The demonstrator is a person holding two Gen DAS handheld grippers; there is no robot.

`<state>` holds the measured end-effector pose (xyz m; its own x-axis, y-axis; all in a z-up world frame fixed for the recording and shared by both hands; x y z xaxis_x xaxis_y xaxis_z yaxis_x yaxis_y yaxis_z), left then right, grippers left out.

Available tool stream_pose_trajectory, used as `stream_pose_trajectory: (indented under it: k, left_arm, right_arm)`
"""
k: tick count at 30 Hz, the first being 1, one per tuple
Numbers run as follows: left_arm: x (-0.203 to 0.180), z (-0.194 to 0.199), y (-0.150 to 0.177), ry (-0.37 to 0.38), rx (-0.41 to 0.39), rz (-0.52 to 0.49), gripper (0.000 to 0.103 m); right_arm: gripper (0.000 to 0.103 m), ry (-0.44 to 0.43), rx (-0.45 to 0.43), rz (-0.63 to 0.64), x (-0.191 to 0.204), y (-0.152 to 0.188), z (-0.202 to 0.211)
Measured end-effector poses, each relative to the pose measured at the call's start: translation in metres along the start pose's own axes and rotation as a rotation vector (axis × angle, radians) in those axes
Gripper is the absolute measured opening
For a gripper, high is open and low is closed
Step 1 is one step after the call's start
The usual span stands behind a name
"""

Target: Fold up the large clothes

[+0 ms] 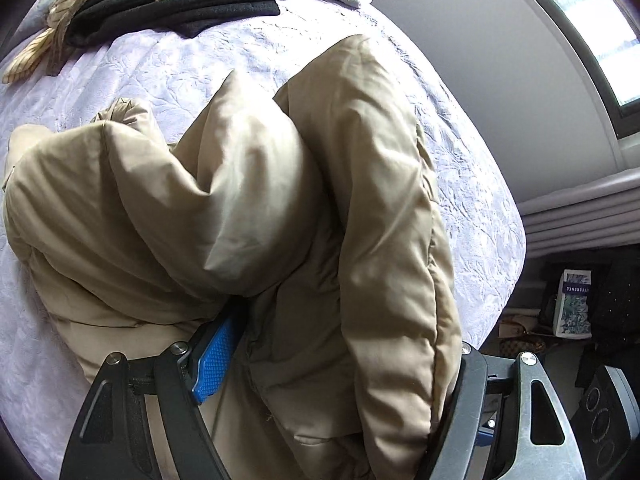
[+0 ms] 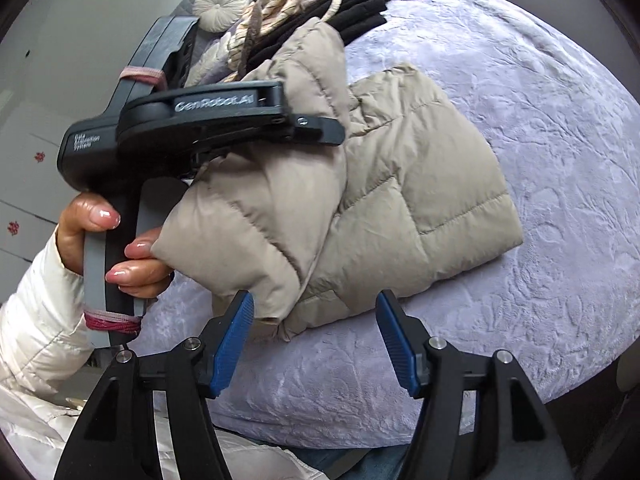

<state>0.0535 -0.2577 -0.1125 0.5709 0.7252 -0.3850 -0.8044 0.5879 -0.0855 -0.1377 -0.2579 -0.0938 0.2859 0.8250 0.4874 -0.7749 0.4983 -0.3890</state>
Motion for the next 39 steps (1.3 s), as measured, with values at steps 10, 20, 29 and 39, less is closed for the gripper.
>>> stream_pose_trajectory:
  k: [10,20,29,39]
  left_arm:
    - [-0.012,-0.007,-0.005,0.046,0.015,0.008,0.076]
    - [-0.016,-0.019,-0.017,0.116,0.056,0.014,0.076]
    - [0.033,0.073,-0.024,-0.065,-0.311,-0.070,0.076]
    - [0.067,-0.013,-0.075,-0.256,-0.273,0.042,0.085]
  right_arm:
    - [0.067,0.063,0.010,0.117,0.026,-0.001,-0.011]
    - [0.076,0.097,-0.029,0.085,0.025,-0.010,-0.022]
    - [0.015,0.204,-0.074,-0.255,-0.061,-0.012,-0.014]
    - [0.023,0.160,-0.028,-0.391,-0.117,0.005,-0.021]
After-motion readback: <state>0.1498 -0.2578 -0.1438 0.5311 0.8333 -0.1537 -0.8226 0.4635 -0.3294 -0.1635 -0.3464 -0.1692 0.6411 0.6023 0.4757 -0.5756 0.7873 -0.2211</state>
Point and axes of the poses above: each gripper's, at about its wrist camera, not at the fingertips, and z roughly against the way its jaws point, x to its left, y to its underside, the point moved 3 cm from there along -z, roughly the way its jaws point, and after that the axes turned 9 degrees about z, right-handed, at the moved point
